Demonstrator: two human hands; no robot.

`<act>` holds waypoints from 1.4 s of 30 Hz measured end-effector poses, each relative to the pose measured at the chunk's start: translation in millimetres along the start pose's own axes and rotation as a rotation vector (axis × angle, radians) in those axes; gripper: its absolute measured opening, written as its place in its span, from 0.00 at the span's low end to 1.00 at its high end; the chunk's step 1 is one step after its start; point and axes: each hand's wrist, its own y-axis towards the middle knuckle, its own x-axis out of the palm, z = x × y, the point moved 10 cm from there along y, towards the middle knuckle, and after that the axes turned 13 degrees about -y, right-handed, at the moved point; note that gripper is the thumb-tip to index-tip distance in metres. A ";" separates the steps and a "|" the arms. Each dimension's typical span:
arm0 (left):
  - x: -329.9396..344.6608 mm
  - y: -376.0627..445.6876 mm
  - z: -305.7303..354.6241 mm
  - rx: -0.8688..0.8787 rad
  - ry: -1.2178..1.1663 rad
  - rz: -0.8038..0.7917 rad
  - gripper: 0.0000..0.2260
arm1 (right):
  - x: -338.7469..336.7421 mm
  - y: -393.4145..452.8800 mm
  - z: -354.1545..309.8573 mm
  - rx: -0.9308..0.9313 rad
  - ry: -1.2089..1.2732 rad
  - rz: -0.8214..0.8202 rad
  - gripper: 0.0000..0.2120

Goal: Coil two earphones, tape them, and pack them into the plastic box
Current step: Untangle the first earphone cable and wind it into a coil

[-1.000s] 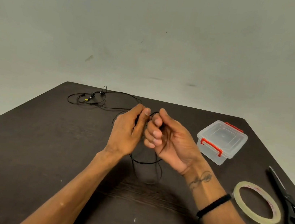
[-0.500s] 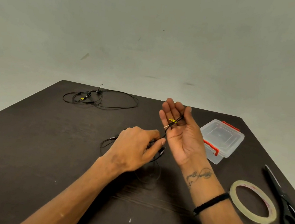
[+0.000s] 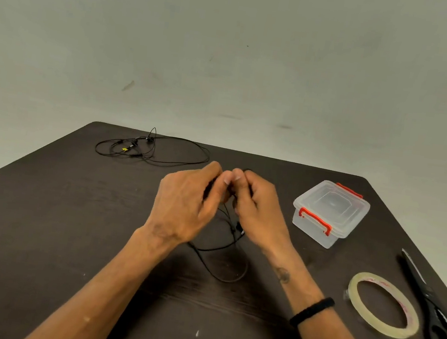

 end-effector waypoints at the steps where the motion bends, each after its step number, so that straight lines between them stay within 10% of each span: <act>1: -4.9 0.9 -2.6 -0.006 0.011 0.025 0.15 | 4.2 -0.6 -2.5 -0.004 -0.014 -0.031 0.18; 19: -7.1 -0.1 -22.8 -0.143 -0.203 0.063 0.18 | 56.1 -30.1 -42.4 0.306 1.129 -0.784 0.18; 32: 48.2 -18.2 -2.4 -0.133 -0.183 -0.216 0.15 | -0.5 7.8 -6.4 0.268 1.501 -0.108 0.11; 42: 54.5 -19.9 5.6 -0.022 0.063 -0.312 0.13 | -29.1 9.0 24.8 0.196 0.715 0.247 0.14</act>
